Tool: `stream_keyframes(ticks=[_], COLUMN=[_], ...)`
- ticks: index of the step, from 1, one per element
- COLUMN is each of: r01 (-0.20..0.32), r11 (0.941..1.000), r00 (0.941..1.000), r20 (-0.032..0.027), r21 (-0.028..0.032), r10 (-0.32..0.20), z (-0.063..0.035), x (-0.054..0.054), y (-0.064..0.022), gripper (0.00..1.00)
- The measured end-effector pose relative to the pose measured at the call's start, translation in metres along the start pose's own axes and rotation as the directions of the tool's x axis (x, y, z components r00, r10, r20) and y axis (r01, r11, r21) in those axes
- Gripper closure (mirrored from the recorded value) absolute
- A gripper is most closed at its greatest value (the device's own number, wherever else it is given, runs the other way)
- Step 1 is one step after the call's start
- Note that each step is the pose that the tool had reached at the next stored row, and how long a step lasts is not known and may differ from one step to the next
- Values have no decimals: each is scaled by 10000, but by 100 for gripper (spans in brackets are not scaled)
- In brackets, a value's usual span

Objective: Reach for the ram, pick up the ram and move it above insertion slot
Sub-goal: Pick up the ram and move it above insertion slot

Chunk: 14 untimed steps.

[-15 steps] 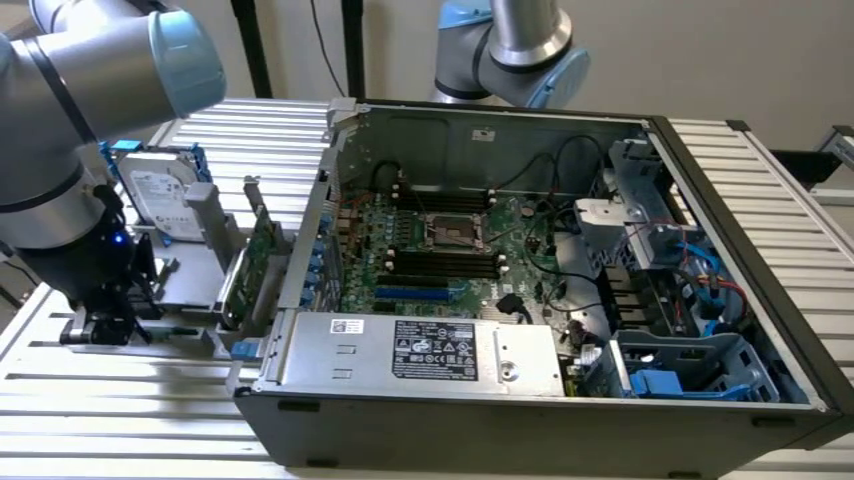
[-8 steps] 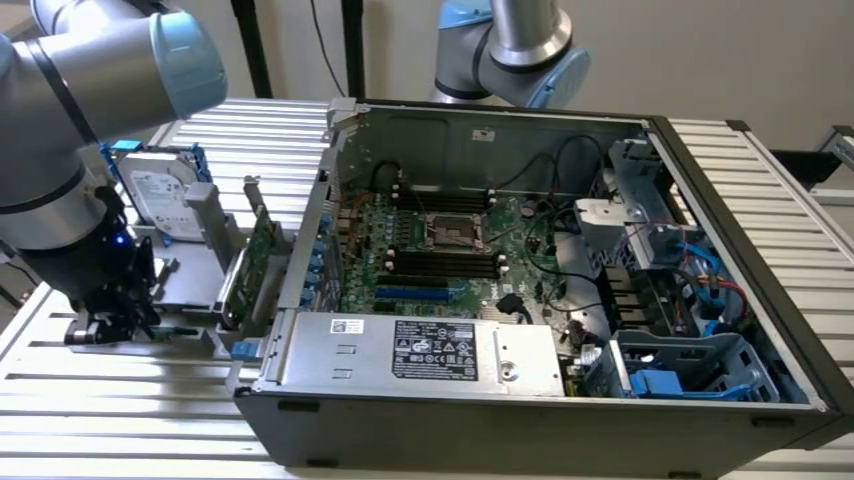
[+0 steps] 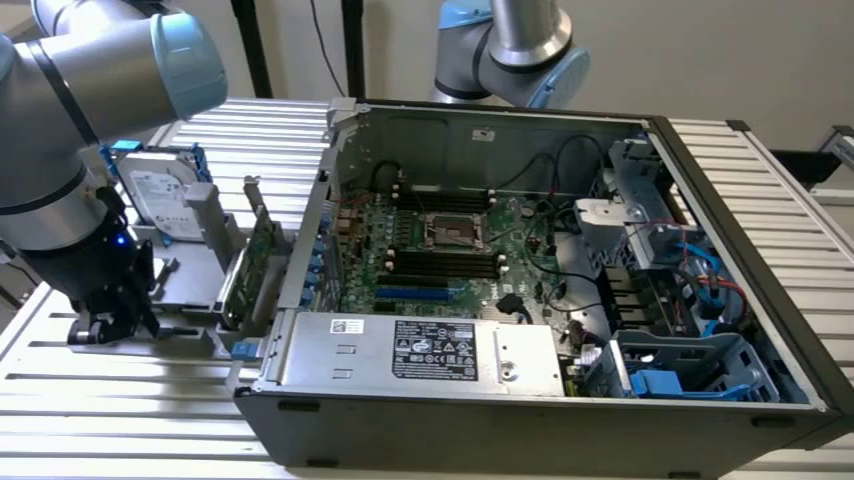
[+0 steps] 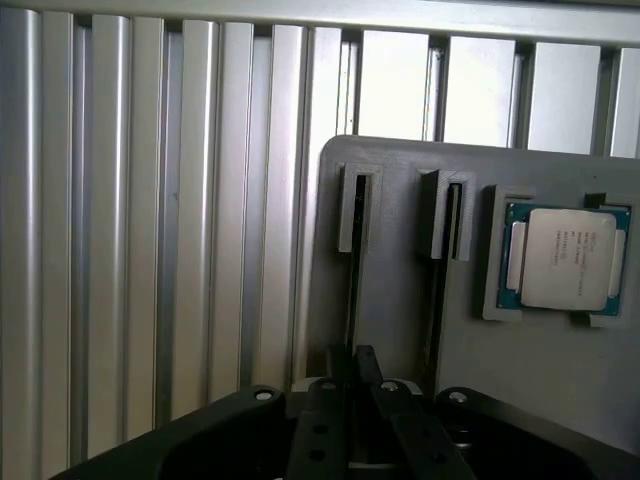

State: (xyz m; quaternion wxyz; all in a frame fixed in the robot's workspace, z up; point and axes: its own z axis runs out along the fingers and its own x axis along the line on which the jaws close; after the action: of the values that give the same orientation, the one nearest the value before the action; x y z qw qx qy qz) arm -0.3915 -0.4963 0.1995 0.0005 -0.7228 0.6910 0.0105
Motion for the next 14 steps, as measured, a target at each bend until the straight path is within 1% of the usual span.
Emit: stream_keyframes(ticks=[1, 14], r01=[0, 0], r11=[10000, 10000], r00=[10000, 10000], r20=[0, 0], r21=[0, -8], r10=[0, 0], z=[0, 1], x=[0, 0], y=[0, -1], gripper=[87, 87])
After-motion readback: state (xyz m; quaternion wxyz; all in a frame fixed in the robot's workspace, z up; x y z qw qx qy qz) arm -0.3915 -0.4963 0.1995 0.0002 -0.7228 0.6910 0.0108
